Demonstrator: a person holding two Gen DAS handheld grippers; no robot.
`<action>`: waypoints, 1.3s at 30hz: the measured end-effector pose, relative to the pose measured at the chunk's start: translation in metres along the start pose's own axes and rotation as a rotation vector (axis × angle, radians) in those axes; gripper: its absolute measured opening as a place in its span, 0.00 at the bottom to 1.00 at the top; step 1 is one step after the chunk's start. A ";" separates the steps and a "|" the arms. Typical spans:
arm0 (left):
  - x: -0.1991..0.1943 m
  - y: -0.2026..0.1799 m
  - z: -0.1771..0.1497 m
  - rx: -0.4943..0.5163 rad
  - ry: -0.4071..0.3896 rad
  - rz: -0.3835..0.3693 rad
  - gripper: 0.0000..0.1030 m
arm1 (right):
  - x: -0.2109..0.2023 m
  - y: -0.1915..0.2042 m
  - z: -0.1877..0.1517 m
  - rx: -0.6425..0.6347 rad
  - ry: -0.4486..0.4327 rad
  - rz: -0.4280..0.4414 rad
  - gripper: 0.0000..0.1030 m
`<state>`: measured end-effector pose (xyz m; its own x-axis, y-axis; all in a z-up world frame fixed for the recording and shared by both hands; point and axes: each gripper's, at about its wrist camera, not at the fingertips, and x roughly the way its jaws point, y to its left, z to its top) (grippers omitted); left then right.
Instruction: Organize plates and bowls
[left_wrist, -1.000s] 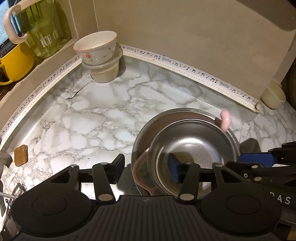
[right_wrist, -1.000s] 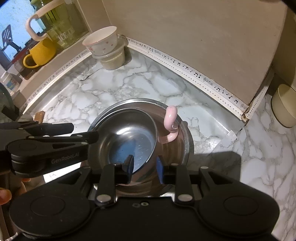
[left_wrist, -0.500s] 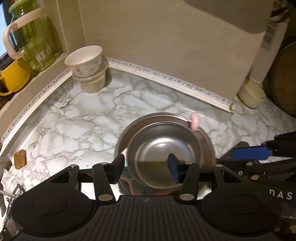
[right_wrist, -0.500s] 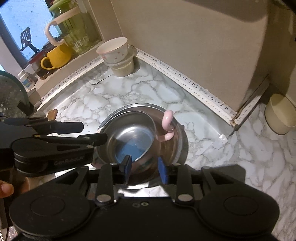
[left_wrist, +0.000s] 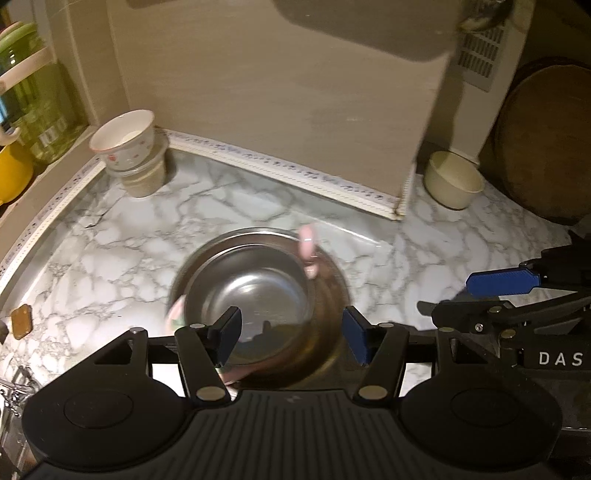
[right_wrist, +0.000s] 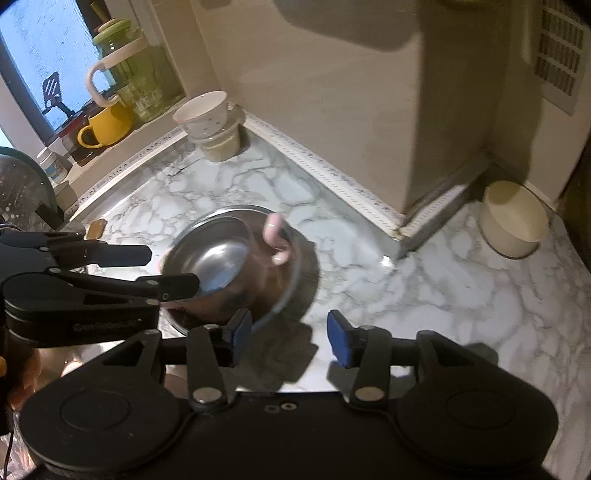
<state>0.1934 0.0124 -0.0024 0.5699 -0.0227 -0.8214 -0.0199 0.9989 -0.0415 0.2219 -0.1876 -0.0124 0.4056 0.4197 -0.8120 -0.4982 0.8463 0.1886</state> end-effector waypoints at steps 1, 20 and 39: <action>0.000 -0.006 0.002 0.003 -0.002 -0.004 0.59 | -0.003 -0.007 -0.001 0.002 0.000 -0.006 0.48; 0.057 -0.147 0.041 0.040 0.012 -0.077 0.75 | -0.019 -0.173 -0.010 0.185 0.001 -0.185 0.80; 0.158 -0.221 0.111 -0.201 -0.031 -0.051 0.76 | 0.034 -0.298 0.031 0.472 -0.063 -0.291 0.73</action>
<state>0.3789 -0.2077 -0.0594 0.5991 -0.0688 -0.7977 -0.1524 0.9683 -0.1980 0.4080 -0.4154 -0.0789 0.5271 0.1536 -0.8358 0.0324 0.9792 0.2004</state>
